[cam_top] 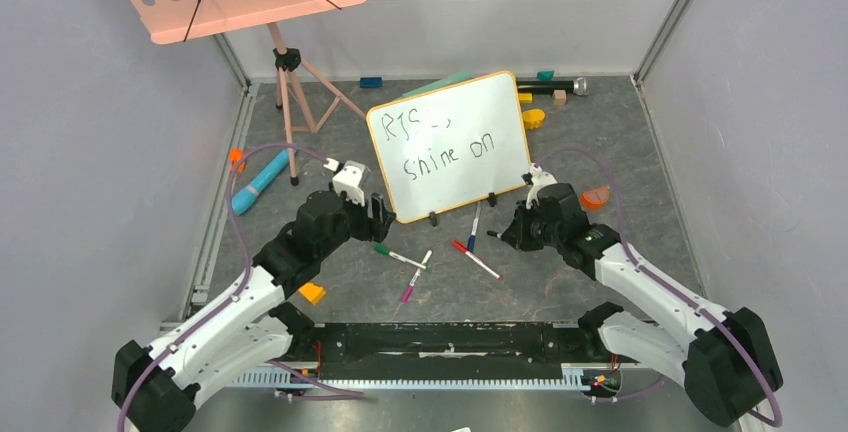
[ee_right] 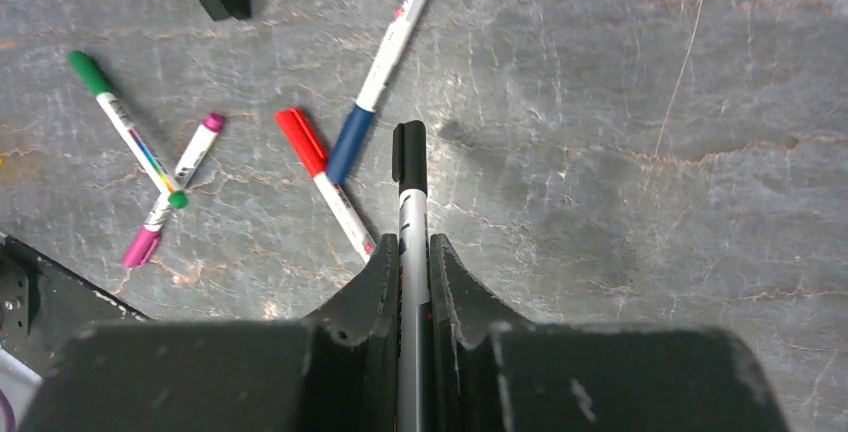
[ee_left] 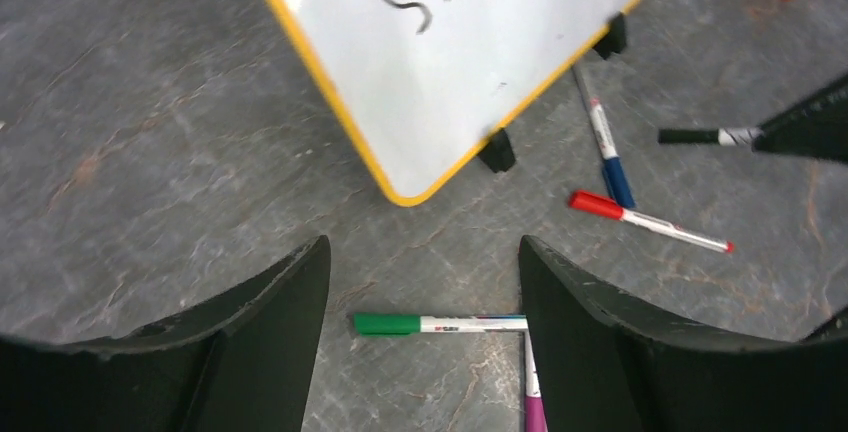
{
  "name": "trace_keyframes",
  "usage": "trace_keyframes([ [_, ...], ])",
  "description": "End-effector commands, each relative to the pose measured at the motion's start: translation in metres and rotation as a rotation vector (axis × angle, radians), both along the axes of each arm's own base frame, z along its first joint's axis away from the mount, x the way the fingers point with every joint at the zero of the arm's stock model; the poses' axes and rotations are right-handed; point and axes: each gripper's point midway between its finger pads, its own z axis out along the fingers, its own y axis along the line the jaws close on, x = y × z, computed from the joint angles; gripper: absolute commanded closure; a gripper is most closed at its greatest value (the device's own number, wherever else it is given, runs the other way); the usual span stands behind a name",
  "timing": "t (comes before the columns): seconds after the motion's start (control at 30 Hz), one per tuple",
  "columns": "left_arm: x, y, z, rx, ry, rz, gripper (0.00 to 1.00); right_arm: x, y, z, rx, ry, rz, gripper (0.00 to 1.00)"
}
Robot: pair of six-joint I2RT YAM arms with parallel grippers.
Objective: Write a sentence on the whiteboard
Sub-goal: Put down the whiteboard marker at the center of the board.
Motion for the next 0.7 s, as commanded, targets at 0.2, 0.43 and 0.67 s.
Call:
trace_keyframes([
  [0.2,0.013,0.045,-0.002,-0.076,0.035,0.289,0.13,0.014,-0.001,0.002,0.095,-0.057,-0.070,0.26],
  [0.43,0.010,0.052,-0.003,-0.076,0.012,0.312,0.00,0.035,-0.059,0.026,-0.095,-0.186,-0.307,0.18],
  [0.67,0.015,0.063,-0.003,-0.026,-0.160,0.289,0.00,0.044,-0.154,0.053,-0.296,-0.532,-0.708,0.19],
])
